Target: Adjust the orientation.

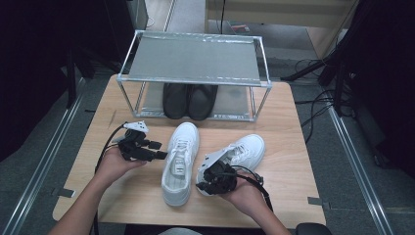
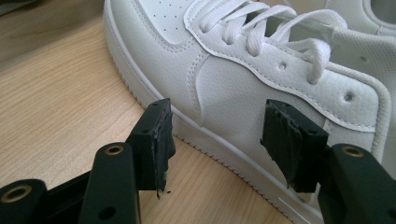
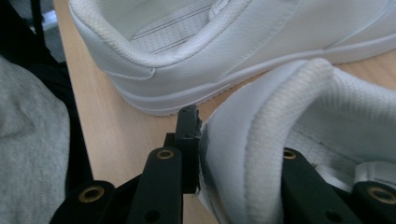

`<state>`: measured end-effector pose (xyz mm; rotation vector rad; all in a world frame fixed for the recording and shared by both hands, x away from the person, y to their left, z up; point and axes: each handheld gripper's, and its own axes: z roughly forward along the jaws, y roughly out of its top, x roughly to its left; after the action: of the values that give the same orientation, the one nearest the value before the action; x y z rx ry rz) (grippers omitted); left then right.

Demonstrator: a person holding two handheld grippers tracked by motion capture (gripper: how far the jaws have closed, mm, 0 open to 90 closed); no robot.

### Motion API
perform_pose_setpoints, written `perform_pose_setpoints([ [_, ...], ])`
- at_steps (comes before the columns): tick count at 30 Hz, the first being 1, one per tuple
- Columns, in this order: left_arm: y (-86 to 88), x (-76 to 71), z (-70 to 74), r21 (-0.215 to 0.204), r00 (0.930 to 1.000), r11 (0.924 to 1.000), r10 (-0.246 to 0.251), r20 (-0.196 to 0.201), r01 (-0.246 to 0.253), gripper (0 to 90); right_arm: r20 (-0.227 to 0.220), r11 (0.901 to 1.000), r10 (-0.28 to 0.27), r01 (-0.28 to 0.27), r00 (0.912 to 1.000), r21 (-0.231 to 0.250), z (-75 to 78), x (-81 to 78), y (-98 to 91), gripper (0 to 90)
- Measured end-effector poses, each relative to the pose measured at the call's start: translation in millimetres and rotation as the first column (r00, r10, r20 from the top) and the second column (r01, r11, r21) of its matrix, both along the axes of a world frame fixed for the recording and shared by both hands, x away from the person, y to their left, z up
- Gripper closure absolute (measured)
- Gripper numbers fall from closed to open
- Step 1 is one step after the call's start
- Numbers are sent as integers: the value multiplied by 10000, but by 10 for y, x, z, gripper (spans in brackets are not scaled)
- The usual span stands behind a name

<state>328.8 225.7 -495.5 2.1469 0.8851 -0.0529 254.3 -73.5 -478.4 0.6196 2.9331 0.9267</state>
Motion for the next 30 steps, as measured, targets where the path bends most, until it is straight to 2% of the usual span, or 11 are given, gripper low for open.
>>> perform_pose_setpoints([
  [2, 0, 0, 0, -22, 10000, 10000, -4, -1, 4, 431, -270, 10000, -21, 21, 9996, -21, -45, -11, -4, 762],
  [8, -10, 1, -6, 44, 10000, 10000, -57, -17, 57, 431, -483, 9998, -188, 192, 9987, 84, -99, -30, -5, 765],
  [9, -10, 1, -6, 44, 10000, 10000, -57, -17, 57, 431, -483, 9998, -188, 192, 9987, 84, -99, -30, -5, 765],
  [11, -13, 1, -8, 47, 10000, 10000, -56, -38, 57, 430, -758, 9995, -194, 213, 9969, 244, -109, -14, -22, 755],
  [14, -9, 5, -6, 72, 10000, 10000, -23, -31, 24, 430, -833, 9993, -60, 92, 9965, 376, -103, 4, -43, 734],
  [16, -7, 4, -3, 29, 10000, 10000, 2, -49, -2, 428, -861, 9980, -59, 113, 9963, 620, -66, 8, -70, 698],
  [22, -13, 9, -4, 91, 10000, 10000, 12, -44, -12, 421, -666, 9932, -273, 346, 9974, 1111, 86, 32, -203, 666],
  [27, -16, 14, 5, 97, 10000, 10000, -16, 7, 16, 421, -455, 9849, -370, 441, 9983, 1673, 246, 30, -325, 664],
  [30, -28, 32, 8, 74, 10000, 10000, -33, 13, 33, 420, -442, 9803, -335, 414, 9985, 1933, 312, 24, -400, 706],
])
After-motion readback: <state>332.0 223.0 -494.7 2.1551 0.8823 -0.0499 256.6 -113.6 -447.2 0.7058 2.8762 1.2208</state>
